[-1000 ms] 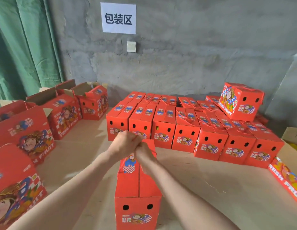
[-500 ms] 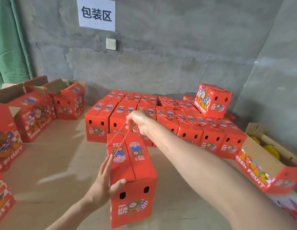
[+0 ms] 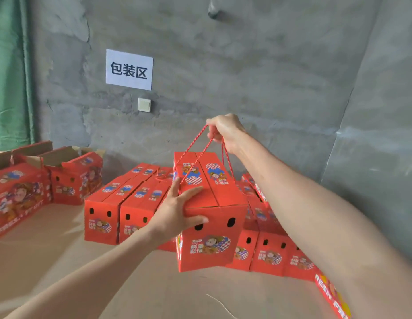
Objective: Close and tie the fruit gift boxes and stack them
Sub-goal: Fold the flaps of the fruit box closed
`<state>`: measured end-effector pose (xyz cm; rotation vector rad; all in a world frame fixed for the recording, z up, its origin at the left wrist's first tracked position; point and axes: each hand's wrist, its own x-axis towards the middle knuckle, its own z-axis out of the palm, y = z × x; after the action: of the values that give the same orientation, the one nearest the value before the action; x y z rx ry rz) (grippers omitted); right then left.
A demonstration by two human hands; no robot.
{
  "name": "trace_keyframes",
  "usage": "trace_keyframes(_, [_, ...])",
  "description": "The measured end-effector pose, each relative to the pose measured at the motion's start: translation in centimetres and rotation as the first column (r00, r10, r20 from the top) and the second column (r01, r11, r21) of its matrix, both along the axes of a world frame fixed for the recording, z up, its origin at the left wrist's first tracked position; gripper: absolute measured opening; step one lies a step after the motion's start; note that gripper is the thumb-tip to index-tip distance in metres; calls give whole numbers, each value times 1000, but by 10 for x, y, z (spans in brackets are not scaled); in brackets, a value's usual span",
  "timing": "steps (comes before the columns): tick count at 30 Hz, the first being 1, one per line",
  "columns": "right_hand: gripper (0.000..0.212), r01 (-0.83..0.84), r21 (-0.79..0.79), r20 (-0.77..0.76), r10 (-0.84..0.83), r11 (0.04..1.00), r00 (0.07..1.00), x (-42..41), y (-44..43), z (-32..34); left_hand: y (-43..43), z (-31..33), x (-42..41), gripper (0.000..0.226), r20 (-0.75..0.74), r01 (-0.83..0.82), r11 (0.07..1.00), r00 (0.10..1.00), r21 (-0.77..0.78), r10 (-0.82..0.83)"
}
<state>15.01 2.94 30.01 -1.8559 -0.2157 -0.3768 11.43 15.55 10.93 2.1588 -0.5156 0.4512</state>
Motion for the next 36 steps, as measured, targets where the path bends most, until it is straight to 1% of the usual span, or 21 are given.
trace_keyframes(4, [27, -17, -73, 75, 23, 997, 997, 48, -55, 11, -67, 15, 56, 86, -9, -32, 999, 999, 22, 33])
trace_keyframes(9, [27, -28, -195, 129, 54, 980, 990, 119, -130, -1, -139, 2, 137, 85, -54, -42, 999, 998, 18, 43])
trace_keyframes(12, [25, -2, -269, 115, 34, 963, 993, 161, -168, -23, -184, -14, 180, 82, -120, -71, 995, 990, 75, 80])
trace_keyframes(14, [18, 38, -366, 79, -10, 930, 997, 188, -190, -45, -206, -24, 202, 78, -183, -87, 987, 977, 138, 112])
trace_keyframes(15, [15, 55, -425, 49, -37, 904, 998, 199, -202, -59, -215, -27, 215, 75, -192, -87, 987, 975, 134, 112])
trace_keyframes(16, [14, 65, -502, 11, -69, 863, 998, 208, -213, -74, -221, -29, 227, 72, -182, -78, 991, 978, 110, 97])
trace_keyframes(17, [16, 81, -612, -17, -116, 787, 993, 214, -221, -89, -225, -29, 239, 69, -159, -63, 993, 984, 97, 78])
trace_keyframes(18, [25, 112, -733, -7, -172, 671, 985, 218, -227, -106, -228, -27, 250, 65, -136, -49, 992, 989, 114, 65])
trace_keyframes(19, [45, 180, -829, 59, -237, 530, 970, 221, -230, -125, -229, -26, 260, 63, -120, -41, 989, 991, 139, 58])
trace_keyframes(20, [70, 248, -870, 145, -260, 427, 955, 222, -231, -146, -229, -25, 266, 63, -115, -33, 988, 992, 151, 50])
trace_keyframes(21, [84, 297, -873, 213, -245, 387, 946, 219, -230, -168, -227, -26, 270, 68, -119, -15, 990, 992, 143, 32])
trace_keyframes(22, [87, 336, -860, 278, -200, 383, 940, 218, -228, -188, -224, -28, 274, 76, -137, 10, 993, 990, 121, 6])
trace_keyframes(24, [82, 352, -873, 336, -106, 337, 936, 215, -228, -218, -217, -38, 276, 89, -246, 64, 997, 968, 48, -51])
trace_keyframes(25, [89, 379, -881, 373, -76, 283, 925, 213, -229, -228, -215, -43, 275, 87, -298, 73, 997, 953, 22, -64])
trace_keyframes(26, [99, 423, -874, 421, -60, 239, 905, 213, -230, -233, -216, -49, 274, 80, -318, 50, 999, 947, 8, -45])
trace_keyframes(28, [110, 455, -854, 458, -50, 251, 887, 215, -231, -237, -221, -63, 274, 65, -246, -70, 997, 966, 23, 74])
trace_keyframes(30, [113, 457, -851, 470, -13, 258, 883, 226, -235, -240, -227, -71, 278, 58, -148, -193, 979, 969, 58, 200])
trace_keyframes(31, [116, 466, -836, 483, -13, 288, 875, 235, -239, -242, -230, -73, 281, 57, -140, -213, 972, 964, 98, 225])
trace_keyframes(33, [116, 476, -814, 489, -49, 334, 871, 259, -251, -243, -235, -79, 291, 59, -199, -149, 964, 961, 222, 194])
trace_keyframes(34, [114, 461, -830, 462, -76, 314, 883, 270, -257, -242, -237, -86, 295, 61, -237, -87, 941, 956, 327, 171])
trace_keyframes(36, [112, 436, -840, 421, -121, 323, 899, 293, -268, -242, -237, -104, 305, 63, -266, -10, 844, 947, 536, 181])
